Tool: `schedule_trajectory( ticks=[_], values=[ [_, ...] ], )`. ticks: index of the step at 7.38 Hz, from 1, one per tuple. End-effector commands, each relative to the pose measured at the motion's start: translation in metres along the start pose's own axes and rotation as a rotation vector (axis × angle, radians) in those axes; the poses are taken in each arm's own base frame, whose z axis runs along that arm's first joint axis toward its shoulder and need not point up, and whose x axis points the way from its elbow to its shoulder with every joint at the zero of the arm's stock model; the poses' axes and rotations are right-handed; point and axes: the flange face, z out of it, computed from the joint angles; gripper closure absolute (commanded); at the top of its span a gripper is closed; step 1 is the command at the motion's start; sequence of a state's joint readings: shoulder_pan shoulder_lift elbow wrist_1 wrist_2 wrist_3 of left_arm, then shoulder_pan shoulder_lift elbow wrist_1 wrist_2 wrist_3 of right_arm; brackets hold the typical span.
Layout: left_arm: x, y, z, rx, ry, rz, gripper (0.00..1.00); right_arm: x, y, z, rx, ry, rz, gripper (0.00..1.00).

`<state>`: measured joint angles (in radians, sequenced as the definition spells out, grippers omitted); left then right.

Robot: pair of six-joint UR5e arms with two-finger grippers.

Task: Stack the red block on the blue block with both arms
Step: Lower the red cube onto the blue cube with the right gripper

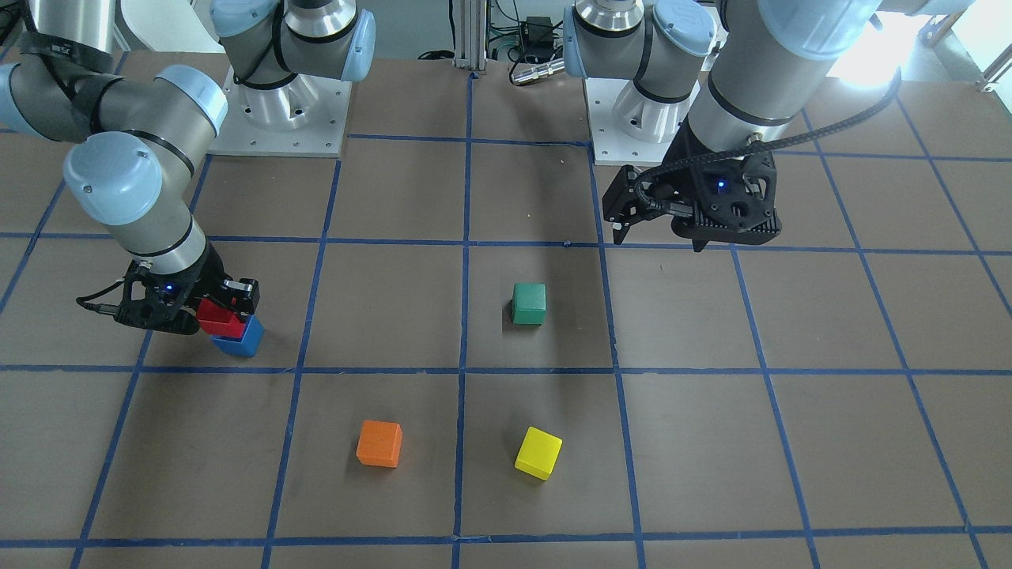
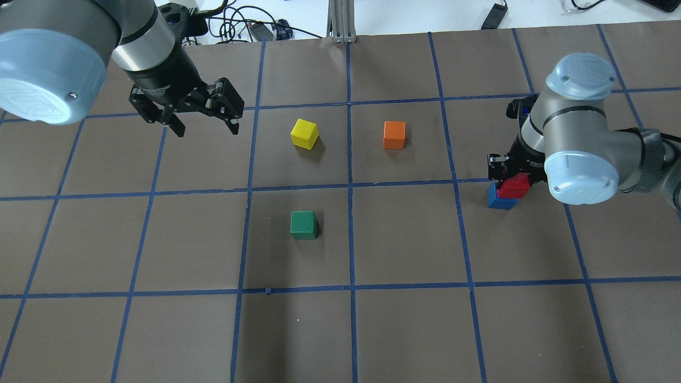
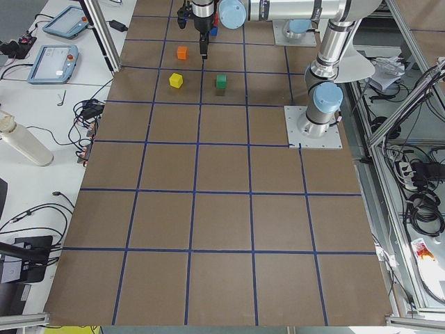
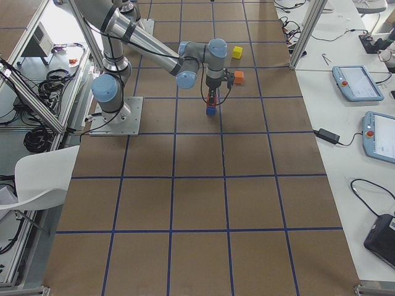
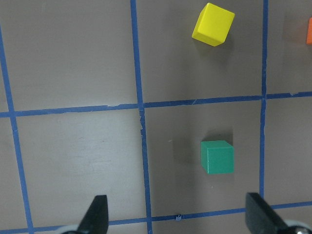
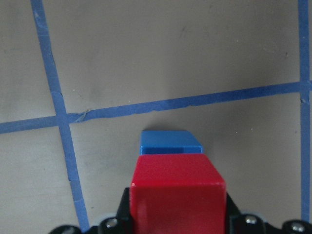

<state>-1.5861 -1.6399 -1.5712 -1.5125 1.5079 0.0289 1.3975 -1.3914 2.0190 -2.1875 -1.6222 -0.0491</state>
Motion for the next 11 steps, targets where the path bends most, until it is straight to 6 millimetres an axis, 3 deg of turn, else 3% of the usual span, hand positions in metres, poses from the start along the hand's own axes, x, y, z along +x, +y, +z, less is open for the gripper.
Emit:
schedule_trajectory(
  ticks=[1, 7, 9, 11],
  values=[
    [0.0000, 0.0003, 0.0007, -0.003, 0.000, 0.000, 0.00, -0.0002, -0.0020, 0.0022, -0.003, -0.002, -0.003, 0.64],
    [0.0008, 0.0026, 0.0004, -0.012, 0.000, 0.001, 0.00, -0.0002, -0.0055, 0.0058, 0.010, -0.002, -0.007, 0.52],
    [0.0008, 0.0028, 0.0005, -0.013, 0.000, 0.001, 0.00, -0.0001, -0.0064, 0.0066, 0.009, 0.000, -0.018, 0.41],
    [0.0008, 0.0034, 0.0011, -0.019, 0.001, 0.001, 0.00, -0.0004, -0.0064, 0.0066, 0.010, -0.003, -0.015, 0.19]
  ],
)
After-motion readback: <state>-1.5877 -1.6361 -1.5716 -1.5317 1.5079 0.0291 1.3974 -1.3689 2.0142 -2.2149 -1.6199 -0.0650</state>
